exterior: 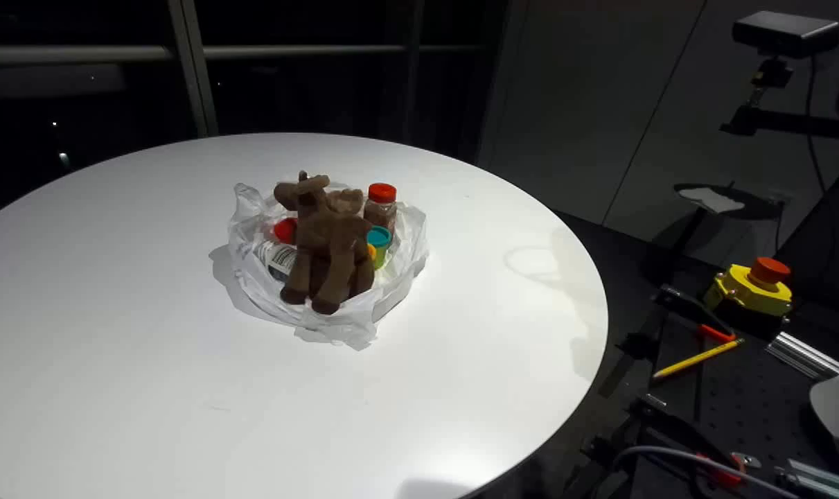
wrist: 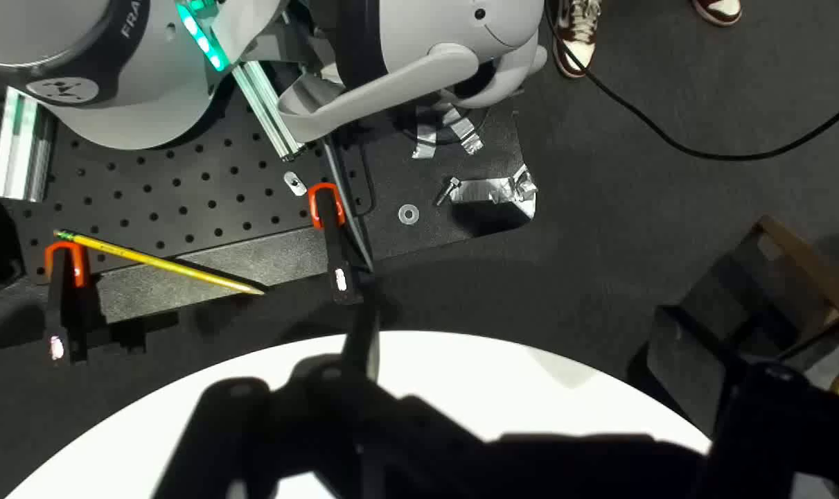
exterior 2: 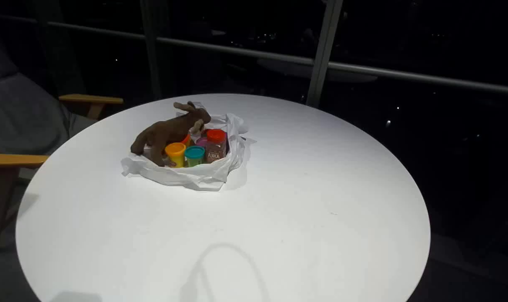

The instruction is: Remove all the contents from the white plastic bag and put them on the table

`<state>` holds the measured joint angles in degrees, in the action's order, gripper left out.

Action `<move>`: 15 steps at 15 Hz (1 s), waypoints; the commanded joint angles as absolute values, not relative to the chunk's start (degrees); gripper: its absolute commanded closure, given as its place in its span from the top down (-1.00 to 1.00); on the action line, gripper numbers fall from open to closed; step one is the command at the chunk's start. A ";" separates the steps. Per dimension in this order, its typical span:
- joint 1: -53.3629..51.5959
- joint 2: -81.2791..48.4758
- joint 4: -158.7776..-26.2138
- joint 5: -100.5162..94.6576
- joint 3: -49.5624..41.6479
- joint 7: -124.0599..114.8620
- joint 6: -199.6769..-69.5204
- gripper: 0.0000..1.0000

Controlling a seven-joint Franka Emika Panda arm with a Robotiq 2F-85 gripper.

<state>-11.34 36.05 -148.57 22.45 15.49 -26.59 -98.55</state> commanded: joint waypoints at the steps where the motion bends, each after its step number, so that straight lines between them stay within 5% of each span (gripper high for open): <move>1: -10.68 36.15 -148.40 22.68 16.01 -26.30 -98.26 1.00; 9: -9.25 28.15 -143.71 21.50 16.16 -25.84 -99.64 1.00; 15: -7.55 9.05 -133.84 17.61 16.72 -28.62 -123.22 1.00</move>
<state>-8.66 19.87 -141.07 19.82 15.83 -26.51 -115.28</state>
